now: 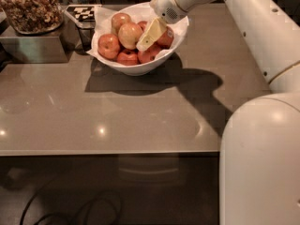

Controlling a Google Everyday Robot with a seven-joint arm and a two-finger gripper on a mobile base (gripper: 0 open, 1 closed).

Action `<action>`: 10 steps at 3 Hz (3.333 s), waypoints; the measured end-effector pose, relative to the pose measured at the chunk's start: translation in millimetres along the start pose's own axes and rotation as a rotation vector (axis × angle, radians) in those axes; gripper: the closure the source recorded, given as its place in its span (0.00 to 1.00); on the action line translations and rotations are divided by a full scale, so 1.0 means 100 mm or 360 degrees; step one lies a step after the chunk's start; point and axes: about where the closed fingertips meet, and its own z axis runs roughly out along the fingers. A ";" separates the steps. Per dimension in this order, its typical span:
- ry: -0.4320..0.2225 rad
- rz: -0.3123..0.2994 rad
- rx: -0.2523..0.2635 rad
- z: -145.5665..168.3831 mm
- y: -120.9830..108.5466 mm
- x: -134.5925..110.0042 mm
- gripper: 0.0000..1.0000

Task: Pick apple from white bowl

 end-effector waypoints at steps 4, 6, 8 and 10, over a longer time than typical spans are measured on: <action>0.0073 0.0124 -0.0143 0.56 0.08 -0.16 0.00; 0.0063 0.0090 -0.0109 0.51 0.03 -0.31 0.19; 0.0063 0.0090 -0.0109 0.51 0.03 -0.31 0.66; 0.0063 0.0090 -0.0109 0.51 0.03 -0.31 1.00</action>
Offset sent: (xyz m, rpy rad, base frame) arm 0.0100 0.0299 -0.0485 0.0090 0.1894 -0.0513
